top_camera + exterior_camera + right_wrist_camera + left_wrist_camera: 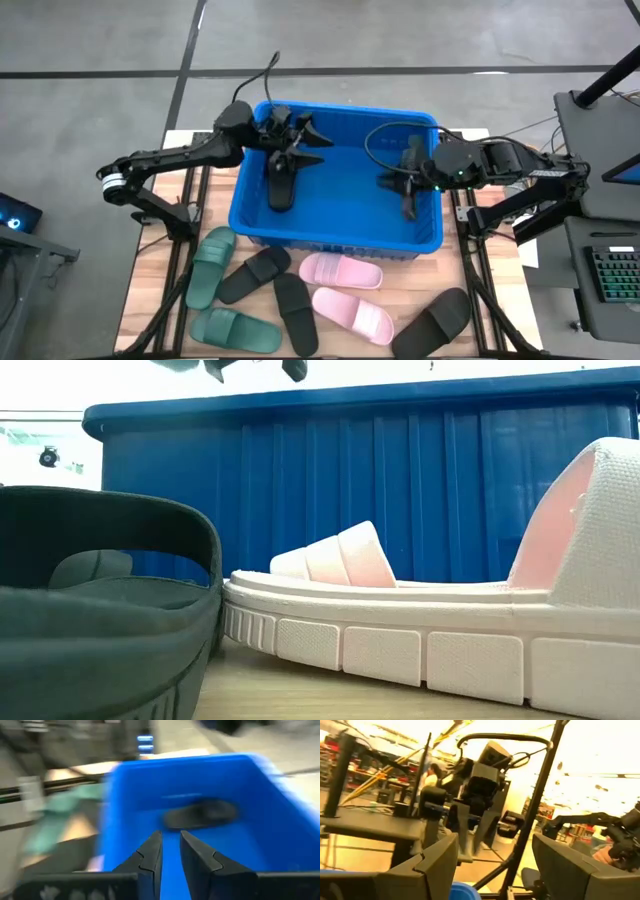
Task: Pick and place slides into bin
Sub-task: Put the Bottom right black slide into the blue bin
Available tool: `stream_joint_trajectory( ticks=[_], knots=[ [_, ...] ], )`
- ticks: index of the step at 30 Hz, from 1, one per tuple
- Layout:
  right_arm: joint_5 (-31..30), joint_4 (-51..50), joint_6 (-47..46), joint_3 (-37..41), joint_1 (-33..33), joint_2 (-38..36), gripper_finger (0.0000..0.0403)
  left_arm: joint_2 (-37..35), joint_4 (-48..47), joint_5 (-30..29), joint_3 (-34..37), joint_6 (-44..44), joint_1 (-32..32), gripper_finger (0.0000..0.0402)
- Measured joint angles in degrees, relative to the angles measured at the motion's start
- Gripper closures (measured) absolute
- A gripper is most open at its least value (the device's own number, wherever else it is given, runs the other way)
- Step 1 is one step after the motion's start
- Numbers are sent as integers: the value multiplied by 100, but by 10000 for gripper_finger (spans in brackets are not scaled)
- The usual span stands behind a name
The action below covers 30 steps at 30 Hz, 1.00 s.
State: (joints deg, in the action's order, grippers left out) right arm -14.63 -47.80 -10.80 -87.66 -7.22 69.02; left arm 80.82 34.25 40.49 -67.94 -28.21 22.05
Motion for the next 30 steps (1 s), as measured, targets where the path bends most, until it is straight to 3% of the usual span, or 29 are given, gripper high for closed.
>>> stream_joint_trajectory(
  ticks=[5, 10, 19, 30],
  knots=[
    [1868, 70, -405, 0, -8, -36, 347, 2, -59, -21, 11, -79, -96, 162],
    [2752, -165, -1066, 0, -231, -36, 351, 2, -67, -22, 13, -164, -165, 162],
    [2808, -779, -2208, 2, -984, -36, 351, 2, -62, -22, 36, -454, -196, 162],
    [1875, -1101, -3056, 2, -1980, -36, 351, 15, -8, -20, 76, -199, -358, 177]
  ],
)
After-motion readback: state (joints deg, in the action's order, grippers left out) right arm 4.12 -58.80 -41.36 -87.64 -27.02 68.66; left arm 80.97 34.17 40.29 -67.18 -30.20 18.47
